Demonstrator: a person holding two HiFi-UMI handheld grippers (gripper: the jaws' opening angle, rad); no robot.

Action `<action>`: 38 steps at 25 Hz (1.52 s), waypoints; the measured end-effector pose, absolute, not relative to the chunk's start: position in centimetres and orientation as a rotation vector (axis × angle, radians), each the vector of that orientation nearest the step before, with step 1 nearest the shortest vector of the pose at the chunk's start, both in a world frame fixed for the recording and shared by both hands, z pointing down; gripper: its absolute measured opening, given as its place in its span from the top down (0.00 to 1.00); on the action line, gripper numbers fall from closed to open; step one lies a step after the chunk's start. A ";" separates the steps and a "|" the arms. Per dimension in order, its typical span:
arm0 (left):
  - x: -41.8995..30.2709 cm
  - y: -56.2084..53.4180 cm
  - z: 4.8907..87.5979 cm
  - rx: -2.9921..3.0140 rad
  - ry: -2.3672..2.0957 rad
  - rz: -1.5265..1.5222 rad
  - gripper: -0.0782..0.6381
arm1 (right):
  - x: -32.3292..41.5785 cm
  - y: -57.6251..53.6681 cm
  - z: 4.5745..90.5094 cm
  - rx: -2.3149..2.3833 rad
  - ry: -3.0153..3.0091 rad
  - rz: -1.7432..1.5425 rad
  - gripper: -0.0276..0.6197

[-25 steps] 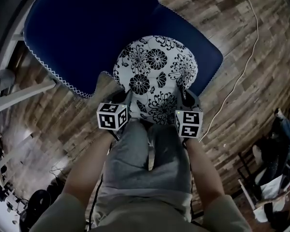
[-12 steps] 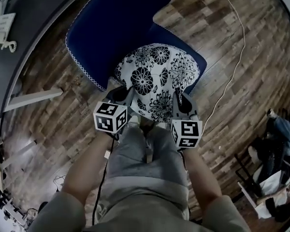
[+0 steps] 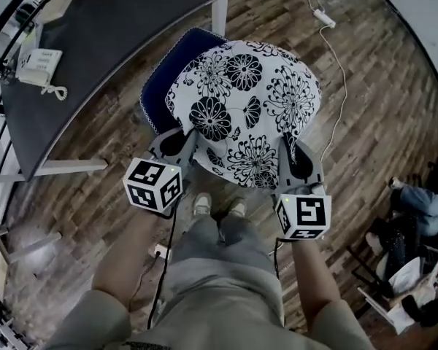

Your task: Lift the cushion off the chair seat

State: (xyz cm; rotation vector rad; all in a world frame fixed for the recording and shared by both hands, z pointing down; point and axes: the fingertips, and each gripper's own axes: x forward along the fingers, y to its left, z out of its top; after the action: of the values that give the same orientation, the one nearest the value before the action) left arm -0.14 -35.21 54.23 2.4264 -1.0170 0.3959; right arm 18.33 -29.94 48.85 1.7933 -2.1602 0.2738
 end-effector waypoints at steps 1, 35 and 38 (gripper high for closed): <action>-0.4 -35.3 51.8 2.444 -1.029 0.364 0.85 | 18.1 -30.0 46.5 1.803 -2.167 0.239 0.92; -2.3 -25.8 21.7 2.832 -1.331 0.039 0.85 | 16.6 -19.0 17.4 1.972 -2.339 -0.383 0.91; -2.3 -25.7 21.7 2.831 -1.332 0.055 0.85 | 16.9 -19.3 17.5 1.950 -2.338 -0.345 0.91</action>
State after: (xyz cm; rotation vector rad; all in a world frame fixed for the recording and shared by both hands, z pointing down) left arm -2.33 -25.70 21.72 2.8313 -1.3323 0.0545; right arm 16.91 -19.30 17.51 1.9498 -2.3381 -0.3449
